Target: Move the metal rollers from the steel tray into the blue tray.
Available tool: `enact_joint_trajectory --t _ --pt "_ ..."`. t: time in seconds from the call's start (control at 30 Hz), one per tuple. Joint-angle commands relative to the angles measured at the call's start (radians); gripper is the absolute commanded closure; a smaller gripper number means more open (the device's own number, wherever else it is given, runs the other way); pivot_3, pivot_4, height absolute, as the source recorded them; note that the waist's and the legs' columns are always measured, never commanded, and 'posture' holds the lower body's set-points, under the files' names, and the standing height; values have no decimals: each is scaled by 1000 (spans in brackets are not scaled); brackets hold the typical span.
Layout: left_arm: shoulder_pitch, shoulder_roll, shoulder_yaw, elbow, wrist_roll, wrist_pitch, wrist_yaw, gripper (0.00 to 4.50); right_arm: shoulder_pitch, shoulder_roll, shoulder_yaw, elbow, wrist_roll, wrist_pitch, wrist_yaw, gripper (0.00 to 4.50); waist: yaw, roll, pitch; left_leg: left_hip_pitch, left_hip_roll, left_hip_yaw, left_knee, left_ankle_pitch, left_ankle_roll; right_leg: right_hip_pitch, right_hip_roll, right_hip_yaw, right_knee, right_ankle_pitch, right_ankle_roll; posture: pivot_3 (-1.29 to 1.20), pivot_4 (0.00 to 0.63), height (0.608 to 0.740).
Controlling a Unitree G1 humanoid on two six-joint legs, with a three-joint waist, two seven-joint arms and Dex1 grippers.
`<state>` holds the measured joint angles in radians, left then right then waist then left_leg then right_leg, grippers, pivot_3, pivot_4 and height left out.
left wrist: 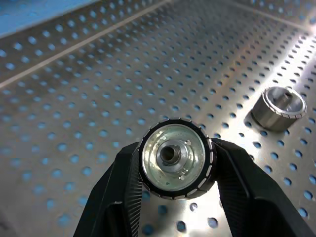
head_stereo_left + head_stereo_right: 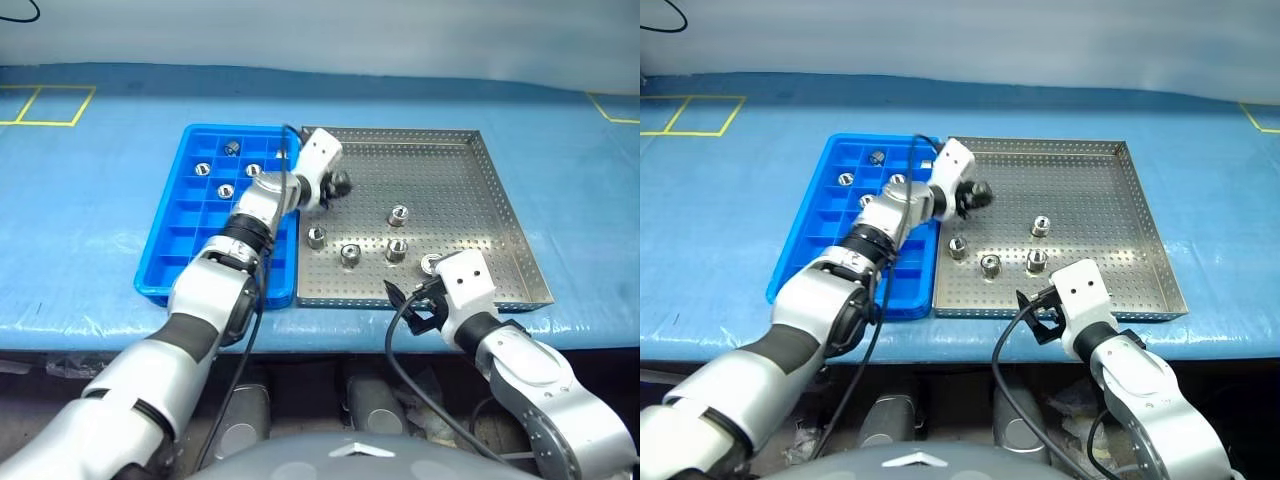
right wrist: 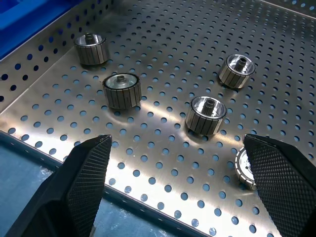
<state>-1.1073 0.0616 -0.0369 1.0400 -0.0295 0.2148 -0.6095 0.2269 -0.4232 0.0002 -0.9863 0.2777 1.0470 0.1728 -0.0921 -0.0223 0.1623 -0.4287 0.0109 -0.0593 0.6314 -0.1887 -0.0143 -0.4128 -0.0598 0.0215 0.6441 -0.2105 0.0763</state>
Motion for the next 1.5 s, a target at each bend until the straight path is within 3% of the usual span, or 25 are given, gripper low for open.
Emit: enact_joint_trajectory --t 0.03,0.27,0.5,0.73,1.17,1.43,1.5 --pt "105 71 64 -354 -48 71 55 2623 -29 4 42 5 -4 -29 6 0 -1 2 -1 0 0 0 -1 0 0 0 0 0 0 0 0 -106 150 740" --pt "477 206 121 -992 -28 368 207 2623 -128 -9 167 88 -14 -104 55 0 17 3 -1 3 0 0 -3 0 0 1 0 2 1 0 -1 -16 150 740" --pt "730 233 161 -1310 10 494 351 2623 -248 -14 262 170 -26 -203 135 0 79 2 -1 3 0 -1 1 2 -1 4 0 0 0 -2 -4 62 150 740" --pt "811 187 168 -1343 10 473 437 2623 -284 -8 302 215 -37 -261 173 0 103 1 -1 3 -1 -1 3 2 -1 5 0 0 0 -1 -4 93 150 740" --pt "790 187 135 -1169 69 406 516 2623 -230 5 283 191 -52 -270 142 0 110 2 -1 2 -1 -1 2 2 -1 4 0 -1 0 -1 -5 72 150 740" --pt "766 175 119 -1162 43 393 495 85 -217 8 266 179 -58 -270 132 0 103 2 -1 3 0 -1 2 2 -1 4 0 -1 0 -1 -5 22 150 740" --pt "750 175 117 -1184 22 395 470 36 -215 8 262 174 -58 -268 129 0 103 2 -1 3 0 -1 2 2 -1 4 0 -1 0 -1 -5 16 150 740"
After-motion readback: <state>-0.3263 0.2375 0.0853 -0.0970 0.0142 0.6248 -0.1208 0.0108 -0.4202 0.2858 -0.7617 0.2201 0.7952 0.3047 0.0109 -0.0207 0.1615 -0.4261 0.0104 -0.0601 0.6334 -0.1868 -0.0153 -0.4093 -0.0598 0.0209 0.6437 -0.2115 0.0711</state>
